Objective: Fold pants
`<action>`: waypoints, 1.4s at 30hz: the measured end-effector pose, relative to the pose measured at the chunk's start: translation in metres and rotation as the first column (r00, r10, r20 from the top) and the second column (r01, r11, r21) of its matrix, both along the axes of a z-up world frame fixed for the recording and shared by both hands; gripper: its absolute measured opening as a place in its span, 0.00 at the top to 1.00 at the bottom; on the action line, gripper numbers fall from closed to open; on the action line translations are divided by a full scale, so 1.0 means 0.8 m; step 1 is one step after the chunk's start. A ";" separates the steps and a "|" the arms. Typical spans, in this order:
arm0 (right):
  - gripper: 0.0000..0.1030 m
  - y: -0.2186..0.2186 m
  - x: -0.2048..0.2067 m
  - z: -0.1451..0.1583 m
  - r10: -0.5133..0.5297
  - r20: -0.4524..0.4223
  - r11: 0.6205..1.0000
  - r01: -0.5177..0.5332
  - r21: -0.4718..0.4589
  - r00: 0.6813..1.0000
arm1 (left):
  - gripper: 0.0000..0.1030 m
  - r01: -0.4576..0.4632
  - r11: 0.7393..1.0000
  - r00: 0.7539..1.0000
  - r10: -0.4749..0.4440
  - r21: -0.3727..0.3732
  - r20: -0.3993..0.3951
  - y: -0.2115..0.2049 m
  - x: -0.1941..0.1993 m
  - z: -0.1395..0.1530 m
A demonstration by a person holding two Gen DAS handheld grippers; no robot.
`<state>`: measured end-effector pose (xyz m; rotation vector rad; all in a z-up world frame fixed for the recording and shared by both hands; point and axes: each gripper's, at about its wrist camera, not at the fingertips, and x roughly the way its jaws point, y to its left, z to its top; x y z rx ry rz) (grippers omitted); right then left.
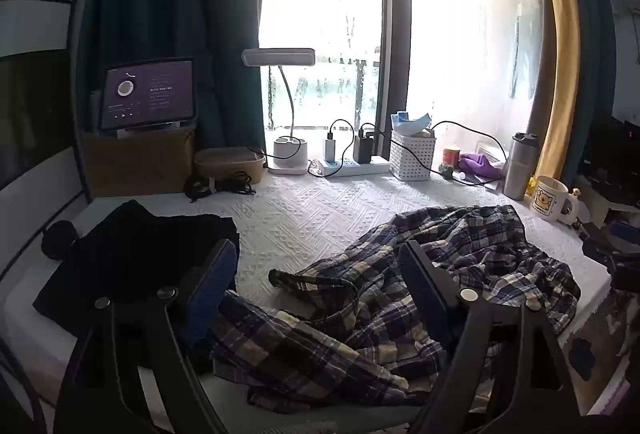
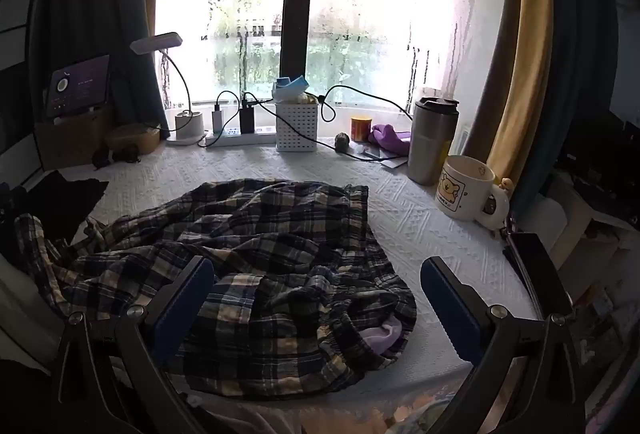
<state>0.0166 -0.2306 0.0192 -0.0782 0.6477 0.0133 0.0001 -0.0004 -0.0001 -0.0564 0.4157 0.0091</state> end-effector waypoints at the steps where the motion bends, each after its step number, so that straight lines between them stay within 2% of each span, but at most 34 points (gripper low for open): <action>1: 0.00 0.000 0.000 0.000 0.000 -0.001 1.000 0.000 -0.002 1.000 | 0.19 0.004 1.000 1.000 -0.004 -0.004 0.000 0.000 0.000 0.000; 6: 0.00 0.001 -0.001 0.001 -0.004 0.008 1.000 0.003 0.004 1.000 | 0.19 0.013 1.000 1.000 -0.013 -0.008 -0.002 0.011 0.008 0.007; 11: 0.00 -0.004 -0.002 0.002 -0.001 0.005 1.000 0.001 0.015 1.000 | 0.19 0.005 1.000 1.000 -0.005 -0.002 0.022 -0.003 0.003 0.006; 21: 0.00 0.002 0.000 -0.001 -0.002 0.001 1.000 0.002 0.012 1.000 | 0.19 0.021 1.000 1.000 -0.021 -0.002 -0.016 -0.005 0.007 0.003; 42: 0.00 0.008 -0.002 0.008 0.024 0.012 0.999 -0.024 0.031 1.000 | 0.19 0.012 1.000 1.000 -0.012 0.013 -0.005 -0.002 0.003 0.003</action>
